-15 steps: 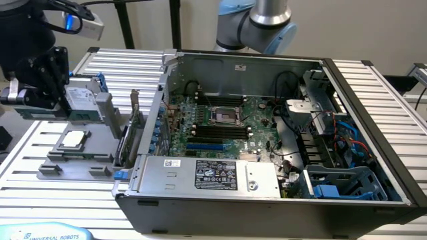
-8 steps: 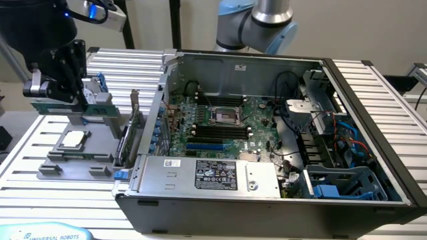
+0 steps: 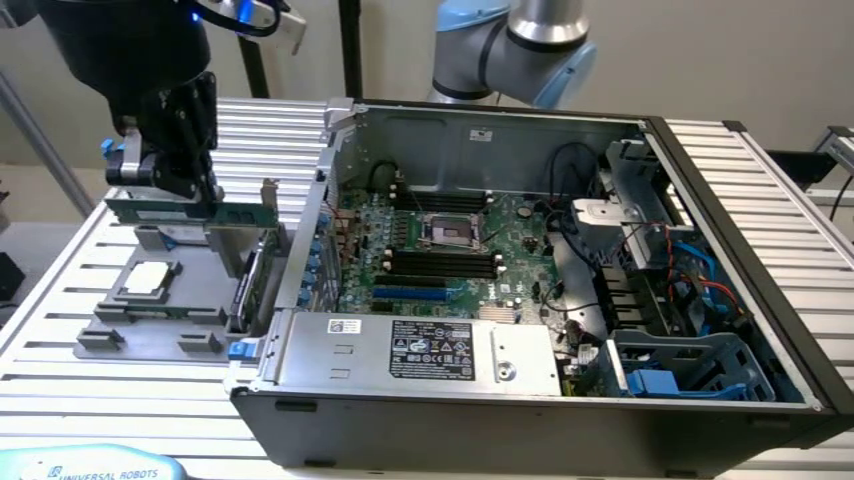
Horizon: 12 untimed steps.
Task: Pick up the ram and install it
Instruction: 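Pick up the ram and move it above insertion slot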
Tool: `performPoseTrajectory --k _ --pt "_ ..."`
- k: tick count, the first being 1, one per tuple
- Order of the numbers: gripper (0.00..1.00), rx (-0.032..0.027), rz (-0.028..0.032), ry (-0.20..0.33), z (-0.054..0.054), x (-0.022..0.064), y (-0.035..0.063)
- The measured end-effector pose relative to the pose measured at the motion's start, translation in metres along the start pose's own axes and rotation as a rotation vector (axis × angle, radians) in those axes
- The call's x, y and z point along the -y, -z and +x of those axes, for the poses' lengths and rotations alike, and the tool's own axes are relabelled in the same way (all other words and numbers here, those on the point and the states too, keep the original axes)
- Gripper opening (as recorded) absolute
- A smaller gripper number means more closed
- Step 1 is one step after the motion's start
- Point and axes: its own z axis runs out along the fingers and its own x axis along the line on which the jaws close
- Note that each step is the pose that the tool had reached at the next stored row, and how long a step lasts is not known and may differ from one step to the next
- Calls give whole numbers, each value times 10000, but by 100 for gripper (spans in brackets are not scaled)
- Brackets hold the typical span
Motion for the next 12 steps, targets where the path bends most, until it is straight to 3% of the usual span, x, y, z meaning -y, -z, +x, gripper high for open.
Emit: performPoseTrajectory --k 12 --pt "14 0 0 0 -16 544 50"
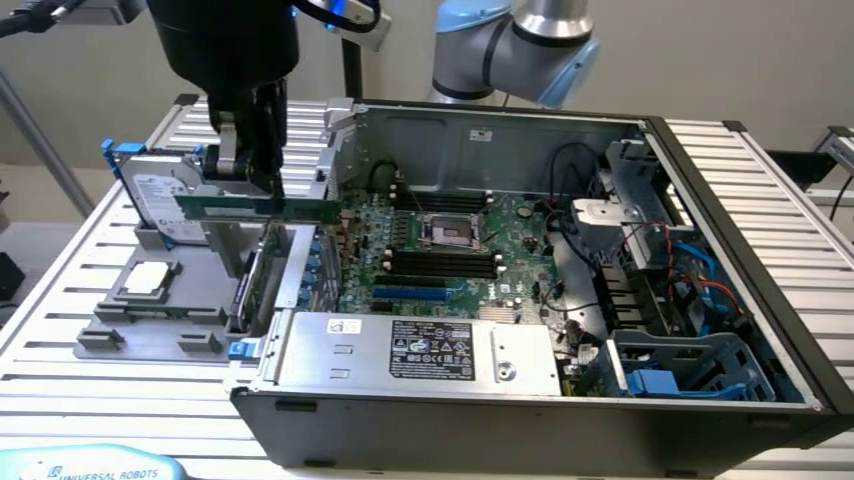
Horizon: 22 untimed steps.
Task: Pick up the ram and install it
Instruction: 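Pick up the ram and move it above insertion slot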
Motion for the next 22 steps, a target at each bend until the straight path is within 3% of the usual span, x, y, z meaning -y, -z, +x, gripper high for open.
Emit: performPoseTrajectory --k 16,18,20,22 --pt "14 0 -4 -1 -79 721 25" --pt "14 0 -5 0 -118 821 25" --pt "14 0 -5 0 -228 985 17" --pt "14 0 -5 0 -285 1042 10"
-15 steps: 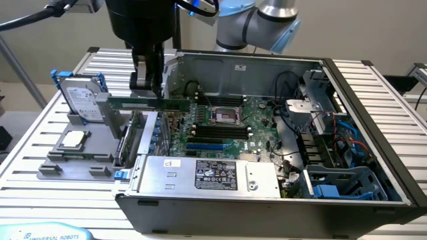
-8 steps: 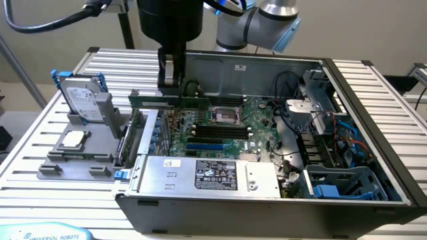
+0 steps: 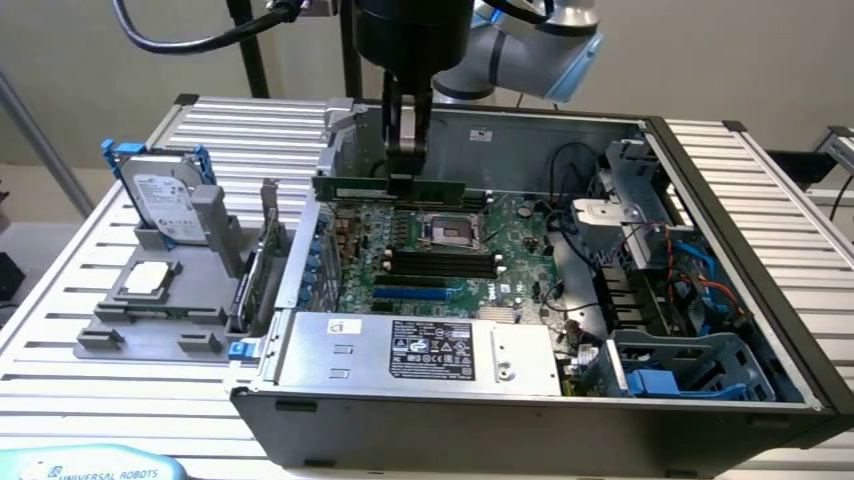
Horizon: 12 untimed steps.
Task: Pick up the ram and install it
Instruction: 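Pick up the ram and move it above insertion slot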
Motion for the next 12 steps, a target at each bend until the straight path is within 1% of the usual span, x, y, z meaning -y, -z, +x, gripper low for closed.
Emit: performPoseTrajectory --k 12 --pt "14 -3 0 -1 -439 284 -78"
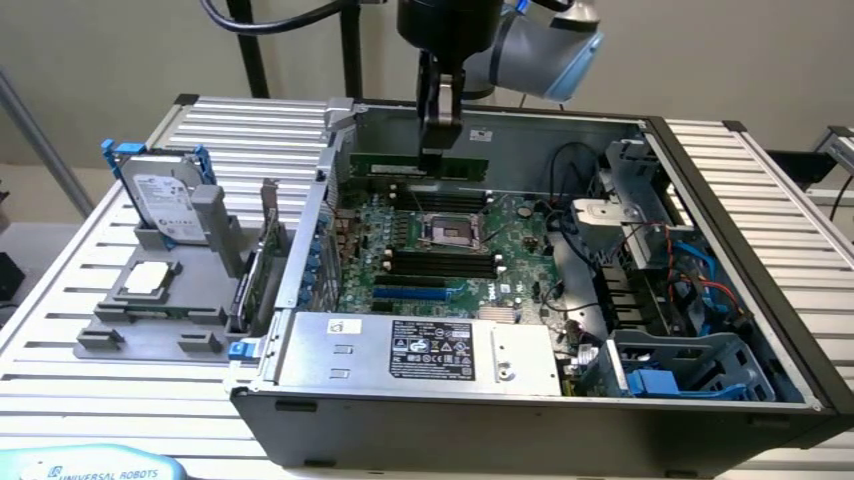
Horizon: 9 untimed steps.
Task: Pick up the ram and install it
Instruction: 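Pick up the ram and move it above insertion slot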
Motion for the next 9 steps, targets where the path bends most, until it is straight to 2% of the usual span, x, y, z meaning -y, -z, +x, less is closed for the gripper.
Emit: performPoseTrajectory --k 4,9 --pt "14 -2 1 3 -152 82 -56" --pt "14 -2 0 -10 -251 181 -138"
